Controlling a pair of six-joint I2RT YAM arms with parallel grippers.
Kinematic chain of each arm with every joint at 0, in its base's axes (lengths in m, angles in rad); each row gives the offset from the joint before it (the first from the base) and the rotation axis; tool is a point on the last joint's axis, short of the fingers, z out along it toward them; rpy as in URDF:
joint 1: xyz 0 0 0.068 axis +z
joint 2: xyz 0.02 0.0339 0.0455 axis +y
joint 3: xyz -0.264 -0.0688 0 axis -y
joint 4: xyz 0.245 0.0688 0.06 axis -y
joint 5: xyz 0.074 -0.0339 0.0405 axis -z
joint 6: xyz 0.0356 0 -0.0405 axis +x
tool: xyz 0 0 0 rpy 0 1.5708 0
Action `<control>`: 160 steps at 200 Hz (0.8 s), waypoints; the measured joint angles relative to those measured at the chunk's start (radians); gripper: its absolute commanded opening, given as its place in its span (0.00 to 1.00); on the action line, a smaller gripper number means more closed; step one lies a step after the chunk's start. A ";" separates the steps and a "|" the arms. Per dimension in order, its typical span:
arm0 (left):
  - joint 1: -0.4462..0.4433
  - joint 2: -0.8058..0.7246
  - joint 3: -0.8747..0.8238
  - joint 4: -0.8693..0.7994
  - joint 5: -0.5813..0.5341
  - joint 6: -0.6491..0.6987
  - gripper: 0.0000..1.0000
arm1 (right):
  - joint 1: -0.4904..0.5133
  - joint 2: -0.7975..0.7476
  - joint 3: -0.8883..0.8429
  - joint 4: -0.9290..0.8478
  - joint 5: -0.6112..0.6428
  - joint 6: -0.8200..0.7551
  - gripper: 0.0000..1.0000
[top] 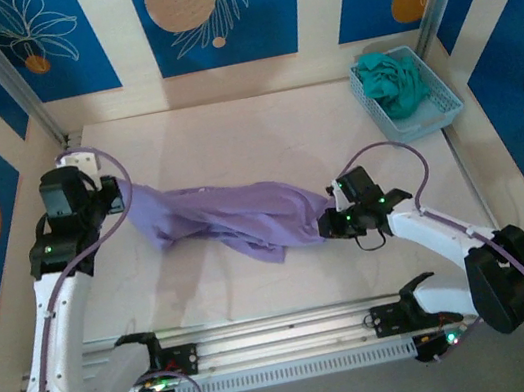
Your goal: Fold the inside-out t-shirt
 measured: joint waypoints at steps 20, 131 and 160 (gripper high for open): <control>0.000 0.034 -0.001 0.000 0.049 -0.009 0.00 | -0.017 0.034 0.013 0.011 -0.002 -0.009 0.04; 0.039 -0.003 0.311 -0.008 0.125 -0.111 0.00 | -0.212 -0.283 0.563 -0.136 -0.116 -0.216 0.03; 0.041 0.017 0.530 -0.019 0.111 -0.109 0.00 | -0.257 -0.274 0.708 -0.211 -0.140 -0.247 0.03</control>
